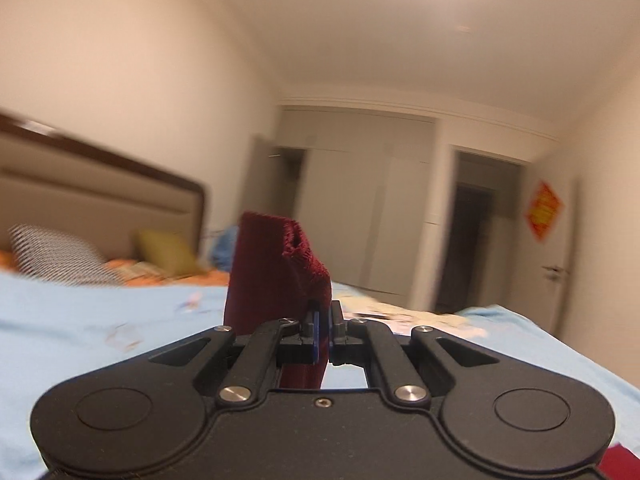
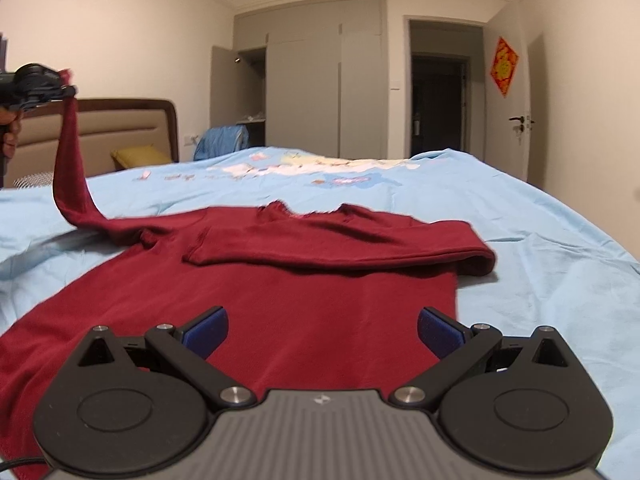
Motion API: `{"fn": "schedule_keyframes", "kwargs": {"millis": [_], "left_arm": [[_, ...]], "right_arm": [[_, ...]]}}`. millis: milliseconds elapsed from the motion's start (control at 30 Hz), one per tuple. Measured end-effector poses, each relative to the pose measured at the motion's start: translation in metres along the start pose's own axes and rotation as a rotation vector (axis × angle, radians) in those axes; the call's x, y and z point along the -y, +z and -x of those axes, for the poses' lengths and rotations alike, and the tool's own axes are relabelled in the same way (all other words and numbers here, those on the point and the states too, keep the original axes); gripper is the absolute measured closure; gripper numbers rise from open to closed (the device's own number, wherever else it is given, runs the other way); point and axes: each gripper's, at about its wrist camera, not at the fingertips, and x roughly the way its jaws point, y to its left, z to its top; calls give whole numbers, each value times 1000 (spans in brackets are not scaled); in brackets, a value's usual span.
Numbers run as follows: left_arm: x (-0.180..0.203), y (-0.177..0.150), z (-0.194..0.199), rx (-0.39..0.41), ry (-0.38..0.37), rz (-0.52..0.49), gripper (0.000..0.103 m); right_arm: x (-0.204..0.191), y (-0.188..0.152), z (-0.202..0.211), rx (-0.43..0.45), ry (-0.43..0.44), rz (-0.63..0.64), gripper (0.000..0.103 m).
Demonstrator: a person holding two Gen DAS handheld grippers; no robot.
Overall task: Fold small clothes
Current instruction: 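Lift the sleeve with the left gripper and lay it across the body, then open the left gripper and release the folded sleeve on the sweater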
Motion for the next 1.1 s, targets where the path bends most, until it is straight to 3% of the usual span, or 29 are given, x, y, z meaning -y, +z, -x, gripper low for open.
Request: {"fn": "schedule_keyframes", "kwargs": {"millis": [167,333,500,767,900,967,1033,1100], "left_arm": [[78,-10,-15,-1,-134,-75,100],[147,-42,-31,-43,-256,-74,100],[195,-100,-52,-199,-351,-71,100],[231,-192,-59,-421,-481,-180,99],[236,-210,-54,-494,-525,-185,84],[232,-211,-56,-516,-547,-176,70],[227,-207,-58,-533,-565,-158,49],[223,-202,-52,-541,-575,-150,43]], "right_arm": [[23,1,7,15,-34,-57,0],[44,-9,14,0,-81,-94,0],[63,-21,18,-20,-104,-165,0],[74,-33,18,-27,-105,-227,0],[76,-37,16,-34,-99,-251,0],[77,-39,15,-41,-100,-265,0],[78,-39,13,-47,-102,-273,0],[77,-40,13,-48,-104,-272,0]]}}
